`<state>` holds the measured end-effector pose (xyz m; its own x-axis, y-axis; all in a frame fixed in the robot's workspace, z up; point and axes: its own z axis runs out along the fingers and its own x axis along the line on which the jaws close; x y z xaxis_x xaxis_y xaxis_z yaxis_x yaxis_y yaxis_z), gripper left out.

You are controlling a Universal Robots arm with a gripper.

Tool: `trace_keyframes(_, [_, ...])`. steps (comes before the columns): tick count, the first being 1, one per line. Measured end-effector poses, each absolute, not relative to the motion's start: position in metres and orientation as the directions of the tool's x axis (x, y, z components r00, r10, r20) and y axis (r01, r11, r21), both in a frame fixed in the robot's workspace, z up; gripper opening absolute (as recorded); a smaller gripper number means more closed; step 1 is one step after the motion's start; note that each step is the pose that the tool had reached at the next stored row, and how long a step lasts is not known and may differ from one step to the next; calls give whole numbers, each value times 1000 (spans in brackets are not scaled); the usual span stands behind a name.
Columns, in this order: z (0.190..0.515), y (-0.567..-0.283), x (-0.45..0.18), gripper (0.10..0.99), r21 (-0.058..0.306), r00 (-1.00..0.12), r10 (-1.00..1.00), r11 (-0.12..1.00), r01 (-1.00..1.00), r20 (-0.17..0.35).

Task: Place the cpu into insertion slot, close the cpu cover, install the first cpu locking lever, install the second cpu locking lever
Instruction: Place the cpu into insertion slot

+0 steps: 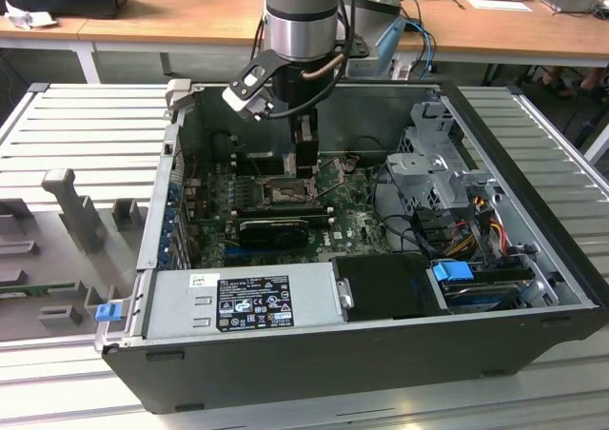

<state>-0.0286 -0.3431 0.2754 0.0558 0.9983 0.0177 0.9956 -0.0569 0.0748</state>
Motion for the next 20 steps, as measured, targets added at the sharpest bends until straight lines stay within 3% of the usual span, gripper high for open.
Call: trace_keyframes(20, [266,-343,-29,529,75,76,997,-77,994,18])
